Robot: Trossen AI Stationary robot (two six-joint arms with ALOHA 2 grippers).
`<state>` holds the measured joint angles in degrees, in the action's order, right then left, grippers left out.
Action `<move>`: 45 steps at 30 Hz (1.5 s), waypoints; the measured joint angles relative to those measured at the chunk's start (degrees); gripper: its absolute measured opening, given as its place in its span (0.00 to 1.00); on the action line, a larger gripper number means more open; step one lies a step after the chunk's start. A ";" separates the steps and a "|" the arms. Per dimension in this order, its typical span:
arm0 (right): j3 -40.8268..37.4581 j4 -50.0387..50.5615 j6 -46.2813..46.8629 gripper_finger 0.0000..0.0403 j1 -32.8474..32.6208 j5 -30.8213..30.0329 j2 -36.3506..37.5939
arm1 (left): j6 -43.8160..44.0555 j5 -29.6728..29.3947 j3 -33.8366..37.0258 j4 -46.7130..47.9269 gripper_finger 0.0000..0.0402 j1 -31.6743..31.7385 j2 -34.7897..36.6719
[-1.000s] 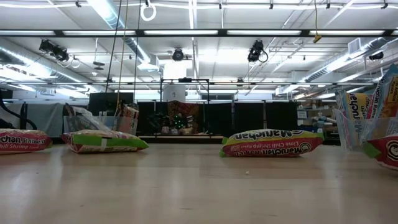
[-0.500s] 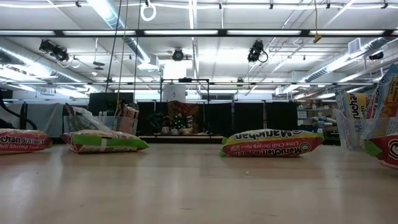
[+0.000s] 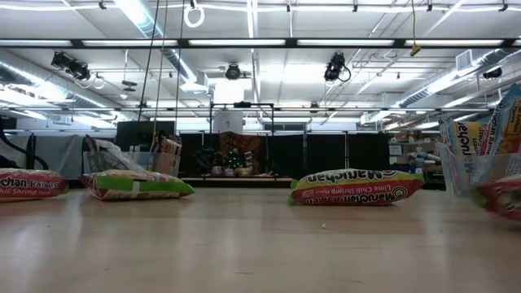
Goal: Sort Maruchan noodles
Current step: Put the black noodle pack into the top transparent bin
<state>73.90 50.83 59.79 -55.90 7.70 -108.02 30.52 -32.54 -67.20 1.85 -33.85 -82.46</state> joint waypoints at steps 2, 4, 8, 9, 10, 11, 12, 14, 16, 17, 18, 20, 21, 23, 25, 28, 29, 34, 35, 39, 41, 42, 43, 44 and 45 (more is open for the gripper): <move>3.29 2.01 -0.33 0.01 0.00 -1.60 1.42 | -1.44 -0.06 0.00 -0.77 0.08 0.53 0.00; 6.75 5.05 -0.39 0.01 0.00 -4.00 2.87 | -3.51 -0.08 0.00 -2.52 0.08 0.99 0.00; 13.17 10.23 -1.03 0.01 0.69 -12.03 5.91 | -5.71 -1.01 -0.04 -6.20 0.09 2.08 -0.75; 14.42 11.83 -1.07 0.01 1.16 -14.04 6.60 | -6.21 -0.98 -0.04 -6.28 0.10 2.30 -1.14; 15.46 12.90 -1.39 0.01 1.81 -15.79 7.25 | -6.75 -0.98 -0.04 -6.32 0.11 2.59 -1.61; 16.39 13.63 -1.95 0.01 2.53 -17.66 7.89 | -7.05 -0.96 -0.04 -6.80 0.12 2.94 -2.07; 17.02 13.97 -2.93 0.01 3.31 -20.04 8.63 | -7.47 -0.99 -0.04 -7.19 0.14 3.20 -2.49; 17.73 14.11 -5.44 0.01 5.17 -24.34 10.23 | -8.89 -0.89 -0.04 -9.90 0.19 4.00 -3.64; 17.85 13.65 -9.05 0.01 7.75 -26.44 11.70 | -11.85 0.31 -0.04 -12.57 0.24 4.67 -4.94; 17.85 13.51 -11.02 0.01 9.31 -26.49 12.32 | -13.98 1.28 -0.04 -14.11 0.27 5.14 -5.60; 17.85 13.40 -13.19 0.01 10.96 -26.23 12.99 | -16.77 2.24 -0.04 -15.51 0.30 5.64 -6.17; 17.85 12.61 -17.45 0.01 14.37 -24.88 14.57 | -24.14 4.77 -0.04 -17.27 0.37 6.41 -6.88; 17.85 11.86 -19.68 0.01 16.07 -23.97 15.50 | -28.82 6.23 -0.04 -18.29 0.40 6.88 -7.30; 17.85 10.17 -24.04 0.01 19.97 -20.85 17.22 | -38.48 9.04 -0.04 -18.30 0.45 7.47 -7.65; 17.85 8.52 -27.83 0.01 24.30 -16.04 18.48 | -47.84 11.34 -0.04 -17.85 0.50 8.01 -7.72; 17.91 6.75 -33.31 0.01 31.01 -7.19 19.29 | -59.93 11.83 -0.04 -17.48 0.55 9.31 -7.72; 17.91 6.77 -34.93 0.01 32.95 -4.56 19.24 | -63.46 11.83 -0.04 -17.47 0.56 9.94 -7.72; 17.72 6.75 -40.49 0.01 41.29 7.52 17.53 | -70.28 14.03 -0.04 -13.71 0.61 14.41 -7.67; 17.72 5.96 -41.14 0.01 42.74 9.22 17.35 | -70.68 15.02 -0.03 -11.77 0.61 15.43 -7.67; 17.72 4.10 -42.92 0.01 46.92 11.45 17.26 | -74.15 18.43 0.02 -7.48 0.64 17.92 -7.67; 17.72 3.04 -43.41 0.01 48.44 12.08 17.26 | -77.94 20.25 0.02 -6.78 0.64 18.52 -7.67; 17.72 2.59 -43.49 0.01 49.08 12.43 17.26 | -79.82 20.62 0.02 -6.89 0.64 18.87 -7.69; 17.72 1.94 -43.60 0.01 49.66 13.15 17.26 | -81.17 20.42 0.02 -7.57 0.64 19.24 -7.89; 17.72 1.50 -43.95 0.01 50.15 13.79 17.26 | -82.08 20.00 0.02 -8.24 0.64 19.66 -7.97; 17.72 1.35 -44.02 0.01 50.51 13.99 17.26 | -82.21 20.07 0.02 -8.26 0.64 20.08 -7.98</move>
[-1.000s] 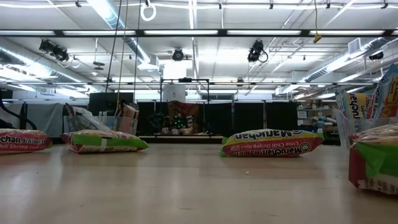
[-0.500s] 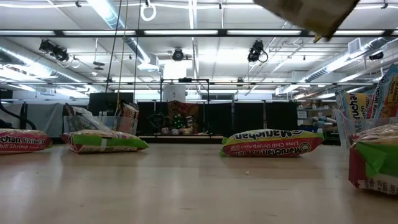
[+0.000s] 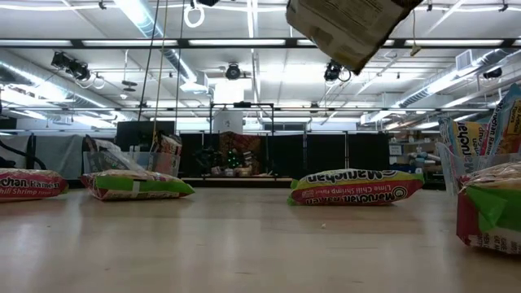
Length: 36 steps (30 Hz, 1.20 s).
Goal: Sort Maruchan noodles
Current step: Put the black noodle pack into the top transparent bin
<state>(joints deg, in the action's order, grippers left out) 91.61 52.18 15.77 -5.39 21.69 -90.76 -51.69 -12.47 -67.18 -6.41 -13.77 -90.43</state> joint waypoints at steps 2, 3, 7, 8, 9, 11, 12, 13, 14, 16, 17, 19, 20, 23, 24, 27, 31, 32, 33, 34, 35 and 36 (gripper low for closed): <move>0.00 -0.06 0.00 0.01 0.52 -0.18 0.00 | 0.30 0.82 0.00 0.09 0.64 0.74 0.01; 0.00 -0.22 0.00 0.01 0.80 -0.32 0.00 | 0.40 1.26 0.00 0.45 0.64 1.00 0.02; 0.00 -0.35 -0.05 0.01 1.25 -0.18 0.00 | -0.52 1.06 -0.07 1.62 0.63 1.77 -0.07; 0.02 -0.31 0.06 0.01 1.27 0.30 0.00 | -0.65 -0.04 -0.07 1.65 0.62 1.82 -0.04; 0.09 -0.19 0.08 0.01 1.35 0.69 0.00 | -0.63 -1.56 -0.07 1.65 0.61 1.82 0.13; 0.36 0.35 0.34 0.01 0.84 0.83 0.00 | -0.10 -4.58 -0.07 1.28 0.60 1.46 0.40; 0.51 0.40 0.53 0.01 0.40 0.98 0.02 | 0.03 -5.63 0.02 1.40 0.59 1.25 0.69; 0.55 0.48 0.66 0.01 -0.12 1.29 0.05 | 0.00 -5.83 0.06 1.19 0.59 1.22 0.87; 0.55 0.73 0.82 0.01 -0.46 1.76 0.05 | 0.03 -5.87 0.01 0.67 0.58 1.08 1.03; 0.52 -0.23 1.25 0.01 -1.06 2.61 0.04 | 0.74 -6.34 -0.04 0.64 0.58 0.86 1.24; 0.52 -1.06 1.63 0.01 -1.25 2.62 0.04 | 1.58 -6.33 -0.04 1.02 0.58 0.84 1.20; 0.52 -2.05 2.08 0.01 -1.53 2.19 0.07 | 1.84 -5.71 -0.02 1.39 0.58 0.48 1.16; 0.52 -2.06 2.26 0.01 -1.64 1.91 0.07 | 1.80 -5.49 -0.02 1.04 0.58 0.27 1.16; 0.52 -1.78 2.52 0.01 -1.75 1.25 0.07 | 0.90 -5.39 -0.02 0.53 0.58 -0.83 1.16; 0.50 -1.65 2.60 0.01 -1.72 1.06 0.07 | 0.36 -5.31 -0.02 0.67 0.58 -1.26 1.16; 0.48 -1.64 2.69 0.01 -1.28 0.79 0.06 | 0.32 -4.03 -0.02 2.26 0.58 -1.93 1.16; 0.39 -3.54 2.69 0.01 -1.24 0.61 0.04 | 4.29 -3.37 -0.02 3.94 0.58 -1.80 1.16; 0.47 -3.97 2.69 0.01 -1.24 0.60 0.05 | 4.85 -3.47 -0.02 3.90 0.58 -1.78 1.16; 0.79 -3.70 2.65 0.01 -1.24 0.39 0.06 | 5.06 -3.51 -0.02 3.91 0.58 -1.78 1.16; 1.12 -3.33 2.64 0.01 -1.24 0.08 0.04 | 5.01 -3.54 -0.02 3.95 0.58 -1.84 1.16; 1.53 -3.25 2.64 0.01 -1.24 -0.16 0.05 | 4.84 -3.58 -0.02 3.95 0.58 -2.00 1.16; 2.11 -3.06 2.57 0.01 -1.24 -0.57 0.04 | 4.63 -3.67 -0.04 3.93 0.58 -2.30 1.18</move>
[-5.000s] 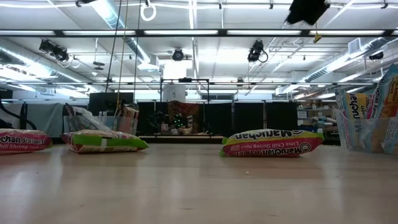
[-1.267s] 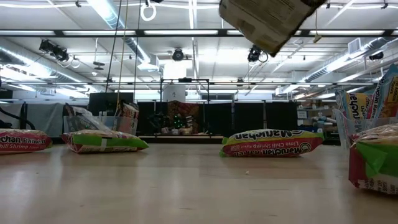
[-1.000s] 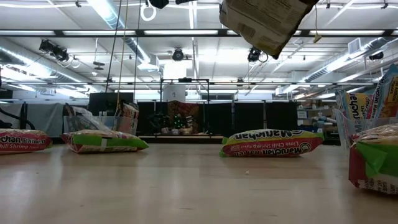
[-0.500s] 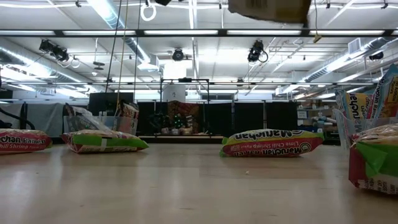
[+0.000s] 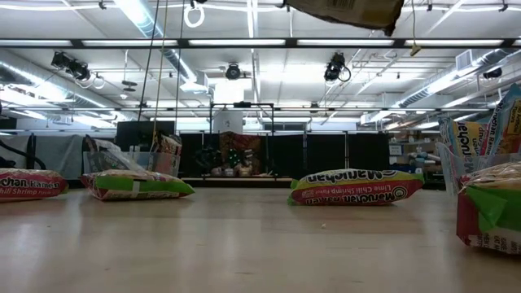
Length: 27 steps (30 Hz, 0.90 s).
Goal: Sort Maruchan noodles
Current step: Put the black noodle pack into the top transparent bin
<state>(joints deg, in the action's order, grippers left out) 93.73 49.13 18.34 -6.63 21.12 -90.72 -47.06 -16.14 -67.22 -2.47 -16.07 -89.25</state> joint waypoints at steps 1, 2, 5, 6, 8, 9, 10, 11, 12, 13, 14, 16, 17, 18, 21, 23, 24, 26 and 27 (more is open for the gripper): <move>0.75 0.49 -0.22 0.01 0.00 -0.55 0.00 | -0.09 0.03 0.00 0.05 0.58 -0.22 0.00; 1.65 0.67 -0.49 0.01 0.00 -1.19 0.00 | -0.10 0.10 0.00 0.23 0.58 -0.39 0.00; 3.41 0.77 -1.64 0.01 0.00 -2.72 0.02 | -0.11 0.05 -0.02 -0.35 0.58 -0.62 0.05; 3.63 0.48 -1.85 0.01 -0.02 -3.30 0.02 | -0.12 0.04 -0.02 -0.87 0.58 -0.58 0.03; 3.75 -0.36 -1.90 0.01 -0.02 -3.49 0.02 | -0.01 0.05 -0.02 -2.30 0.58 -0.48 0.00; 3.76 -0.44 -1.92 0.01 0.00 -3.50 0.02 | 0.16 0.00 -0.02 -3.04 0.58 -0.30 0.00; 3.76 -0.41 -1.92 0.01 0.00 -3.60 0.02 | 0.56 0.03 -0.02 -3.69 0.58 -0.05 0.00; 3.76 -0.42 -1.92 0.01 -0.01 -3.98 0.02 | 1.80 0.05 0.00 -4.10 0.58 0.21 0.00; 3.76 -0.42 -1.99 0.01 -0.11 -4.76 0.02 | 3.11 0.09 0.00 -4.40 0.58 0.62 0.00; 3.76 -0.44 -2.07 0.01 -0.15 -5.81 0.02 | 4.40 0.15 0.00 -4.42 0.58 1.01 0.00; 3.76 -0.42 -2.29 0.01 -0.15 -6.83 0.02 | 5.93 0.24 0.00 -4.37 0.58 1.33 0.00; 3.76 -0.39 -2.83 0.01 -0.13 -8.66 0.02 | 8.09 0.25 0.00 -4.19 0.58 1.90 0.00; 3.76 -0.38 -3.00 0.01 -0.12 -9.28 0.01 | 8.84 0.21 0.00 -4.21 0.57 2.11 0.00; 3.76 -0.38 -3.12 0.01 -0.09 -9.59 0.01 | 8.90 0.16 0.00 -4.21 0.56 2.17 0.00; 3.76 -0.49 -3.40 0.01 -0.04 -9.88 0.00 | 8.65 0.06 0.00 -4.29 0.49 2.20 0.00; 3.76 -0.60 -3.32 0.01 -0.06 -10.81 -0.04 | 8.60 0.02 0.00 -4.31 0.43 2.06 0.00; 3.75 -0.64 -3.14 0.01 -0.10 -10.95 -0.04 | 8.56 0.07 0.00 -4.27 0.40 1.98 0.00; 3.74 -0.59 -3.16 0.03 -0.09 -10.98 -0.04 | 8.49 0.02 0.00 -4.10 0.35 1.96 0.00; 3.74 -0.60 -3.17 0.04 -0.09 -11.31 -0.04 | 8.56 0.01 0.00 -4.02 0.34 1.98 0.00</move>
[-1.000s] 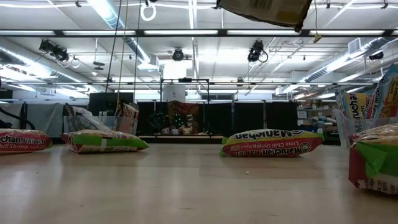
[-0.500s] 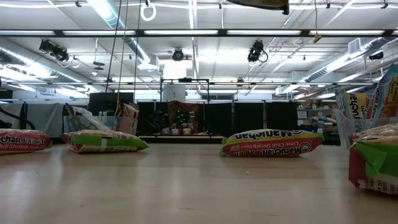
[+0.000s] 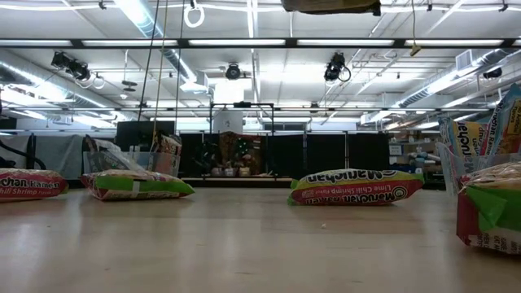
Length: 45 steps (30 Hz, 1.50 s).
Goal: Sort Maruchan noodles
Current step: Put the black noodle pack into the top transparent bin
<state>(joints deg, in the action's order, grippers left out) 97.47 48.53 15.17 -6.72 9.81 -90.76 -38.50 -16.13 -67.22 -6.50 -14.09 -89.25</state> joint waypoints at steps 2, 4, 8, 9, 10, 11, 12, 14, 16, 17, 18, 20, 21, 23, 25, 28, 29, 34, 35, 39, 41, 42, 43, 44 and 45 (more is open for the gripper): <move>0.00 -0.38 0.01 0.08 0.00 -1.23 0.00 | 0.24 -0.64 0.00 0.42 0.33 0.00 0.24; 0.00 -0.94 0.05 0.14 0.04 -1.14 0.16 | 0.33 -1.05 0.04 1.35 0.33 0.00 0.74; 1.87 -0.64 0.16 0.27 0.23 -1.34 1.54 | 0.36 -2.72 0.04 3.18 0.33 -0.03 2.32; 3.24 -0.04 -0.15 0.30 0.42 -2.03 1.98 | 0.43 -3.30 0.04 3.93 0.33 -0.04 2.80; 4.98 1.24 -0.37 0.33 0.59 -2.79 2.41 | 0.83 -4.09 0.04 4.97 0.33 -0.07 3.28; 6.91 2.71 -0.75 0.36 0.76 -3.76 2.93 | 1.87 -5.37 0.04 6.10 0.33 -0.07 3.78; 8.87 4.28 -1.44 0.38 0.97 -4.87 3.50 | 3.21 -6.91 0.04 7.64 0.33 -0.01 4.50; 12.30 7.82 -2.44 0.41 1.25 -7.81 4.92 | 7.16 -9.78 0.00 11.83 0.33 0.74 6.71; 14.55 10.22 -2.93 0.42 1.29 -11.99 6.75 | 13.34 -12.43 -1.43 20.80 0.33 2.39 9.36; 15.22 11.18 -3.02 0.42 1.29 -14.10 7.68 | 17.09 -13.34 -2.70 25.90 0.33 3.66 10.57; 15.39 11.69 -3.20 0.42 1.29 -15.98 8.79 | 21.31 -14.43 -4.11 32.14 0.33 5.11 11.83; 15.09 11.97 -3.35 0.42 1.29 -18.86 11.01 | 31.19 -15.88 -7.68 45.55 0.33 9.17 13.64; 14.76 11.99 -3.35 0.42 1.29 -20.09 12.00 | 36.49 -15.69 -9.77 52.42 0.33 11.81 14.43; 13.95 12.00 -3.37 0.42 1.29 -22.18 13.59 | 46.27 -13.46 -13.60 66.52 0.33 18.26 15.43; 13.21 12.11 -3.38 0.42 1.29 -23.92 14.63 | 55.52 -10.34 -16.50 77.41 0.33 25.93 15.76; 12.25 12.11 -3.38 0.42 1.29 -25.05 15.28 | 63.90 -3.48 -17.77 86.69 0.33 39.20 15.82; 11.98 12.12 -3.41 0.42 1.29 -25.05 15.28 | 64.77 -0.51 -17.66 87.28 0.33 43.58 15.81; 9.41 12.08 -5.21 0.42 1.29 -24.58 15.17 | 64.87 11.86 -16.79 86.94 0.33 61.80 13.18; 8.93 12.21 -5.27 0.42 1.29 -23.95 15.12 | 64.86 13.25 -16.79 86.84 0.33 64.69 12.17; 7.01 12.13 -5.28 0.42 1.27 -20.62 15.04 | 64.85 16.14 -16.76 87.41 0.33 73.42 6.88; 5.81 12.07 -5.25 0.42 1.27 -19.66 15.04 | 64.89 16.35 -16.72 86.74 0.33 76.09 4.15; 5.23 12.12 -5.14 0.42 1.27 -19.14 15.04 | 64.84 16.52 -16.74 86.23 0.33 76.84 2.92; 4.70 12.17 -5.06 0.42 1.27 -18.88 15.02 | 64.84 16.61 -16.74 85.41 0.33 77.33 1.45; 4.24 12.23 -4.90 0.42 1.26 -18.77 15.02 | 64.83 16.73 -16.74 84.27 0.33 77.62 0.06; 3.75 12.20 -4.86 0.42 1.25 -18.74 15.02 | 64.78 16.87 -16.74 82.97 0.33 77.88 -1.29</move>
<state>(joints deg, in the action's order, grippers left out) 101.22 60.73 10.31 -5.48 -8.93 -75.75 26.28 0.75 -83.96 76.47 63.79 -90.54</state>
